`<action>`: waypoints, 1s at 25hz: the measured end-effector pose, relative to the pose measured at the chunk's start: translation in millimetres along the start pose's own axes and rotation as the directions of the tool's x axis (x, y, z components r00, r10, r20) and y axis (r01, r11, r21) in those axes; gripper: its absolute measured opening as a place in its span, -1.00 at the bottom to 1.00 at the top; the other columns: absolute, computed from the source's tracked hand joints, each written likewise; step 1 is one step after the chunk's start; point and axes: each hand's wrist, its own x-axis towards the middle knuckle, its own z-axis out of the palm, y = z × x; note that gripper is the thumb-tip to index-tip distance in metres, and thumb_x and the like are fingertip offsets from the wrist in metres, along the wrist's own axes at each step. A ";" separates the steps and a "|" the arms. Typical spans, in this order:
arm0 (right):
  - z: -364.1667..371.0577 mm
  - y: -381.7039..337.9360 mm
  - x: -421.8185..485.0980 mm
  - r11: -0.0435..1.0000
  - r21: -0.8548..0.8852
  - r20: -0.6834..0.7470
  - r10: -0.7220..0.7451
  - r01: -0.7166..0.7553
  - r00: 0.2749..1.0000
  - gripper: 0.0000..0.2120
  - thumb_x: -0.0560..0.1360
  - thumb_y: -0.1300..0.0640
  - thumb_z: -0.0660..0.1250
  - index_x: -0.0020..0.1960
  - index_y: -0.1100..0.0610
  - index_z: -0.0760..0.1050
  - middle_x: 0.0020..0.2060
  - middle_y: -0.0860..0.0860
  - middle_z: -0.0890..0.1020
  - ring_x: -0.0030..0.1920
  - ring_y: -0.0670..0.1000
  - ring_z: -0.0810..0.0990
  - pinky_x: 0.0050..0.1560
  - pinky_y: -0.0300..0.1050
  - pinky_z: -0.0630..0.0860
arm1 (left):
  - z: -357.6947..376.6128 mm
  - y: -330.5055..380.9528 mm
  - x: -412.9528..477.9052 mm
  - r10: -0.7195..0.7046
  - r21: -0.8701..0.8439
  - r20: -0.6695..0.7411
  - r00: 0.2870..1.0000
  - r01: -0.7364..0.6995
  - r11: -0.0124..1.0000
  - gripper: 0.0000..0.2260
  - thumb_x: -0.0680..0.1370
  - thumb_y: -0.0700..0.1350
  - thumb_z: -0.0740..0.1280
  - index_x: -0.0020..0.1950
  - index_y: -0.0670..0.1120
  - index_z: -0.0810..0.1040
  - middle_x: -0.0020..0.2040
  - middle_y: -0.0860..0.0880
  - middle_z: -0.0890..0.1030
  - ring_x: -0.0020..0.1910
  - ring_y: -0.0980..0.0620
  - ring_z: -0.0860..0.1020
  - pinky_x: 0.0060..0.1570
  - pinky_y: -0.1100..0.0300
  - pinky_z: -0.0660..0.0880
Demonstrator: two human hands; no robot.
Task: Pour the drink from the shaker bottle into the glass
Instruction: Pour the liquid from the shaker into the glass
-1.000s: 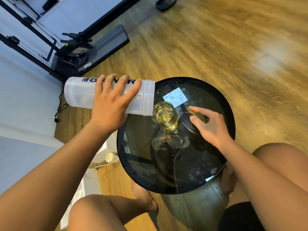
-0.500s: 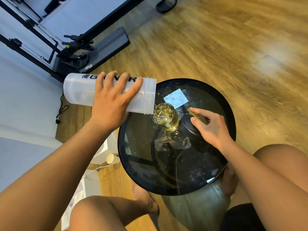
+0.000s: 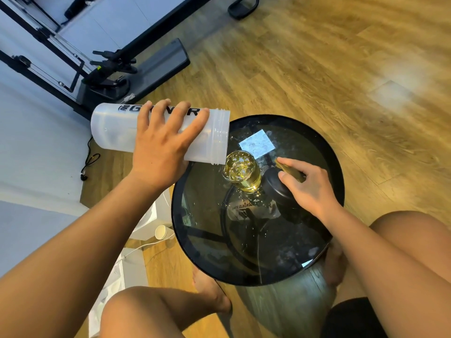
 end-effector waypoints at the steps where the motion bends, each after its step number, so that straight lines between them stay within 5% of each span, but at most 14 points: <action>1: -0.2 0.3 0.0 1.000 0.000 -0.002 0.003 -0.003 1.000 -0.69 0.47 -0.05 0.38 0.20 -0.25 0.56 0.13 -0.30 0.56 0.06 -0.41 0.44 0.02 -0.46 0.27 | 1.2 1.9 -1.2 0.021 -0.006 0.008 1.000 -0.021 1.000 -0.23 0.37 -0.11 0.54 0.52 -0.01 0.29 0.40 -0.23 0.46 0.34 -0.41 0.43 0.39 -0.33 0.26; 6: -1.6 0.1 -0.6 1.000 -0.005 -0.002 0.000 0.000 1.000 -0.70 0.47 -0.05 0.38 0.19 -0.26 0.56 0.12 -0.32 0.55 0.05 -0.44 0.43 0.01 -0.49 0.26 | 2.8 8.0 -7.1 -0.093 -0.086 0.104 0.990 0.102 0.991 -0.20 0.34 0.03 0.59 0.51 0.00 0.33 0.36 -0.16 0.50 0.28 -0.32 0.46 0.27 -0.21 0.32; 13: -0.9 -1.3 -1.5 1.000 -0.001 -0.004 0.003 -0.003 1.000 -0.71 0.47 -0.05 0.39 0.17 -0.28 0.57 0.13 -0.29 0.56 0.08 -0.29 0.46 -0.01 -0.48 0.27 | 7.2 23.6 -33.7 -0.279 -0.276 0.314 0.908 0.368 0.888 -0.04 0.28 -0.01 0.63 0.59 0.02 0.24 0.41 -0.13 0.45 0.33 -0.28 0.42 0.31 -0.20 0.30; 25: -1.0 -2.6 -1.9 1.000 -0.013 -0.004 -0.006 0.006 1.000 -0.69 0.47 0.00 0.39 0.20 -0.20 0.58 0.14 -0.26 0.58 0.13 -0.27 0.45 0.03 -0.49 0.24 | 7.1 30.1 -42.4 -0.330 -0.310 0.318 0.889 0.427 0.850 -0.04 0.27 -0.06 0.62 0.60 0.02 0.23 0.42 -0.12 0.44 0.32 -0.28 0.42 0.31 -0.21 0.30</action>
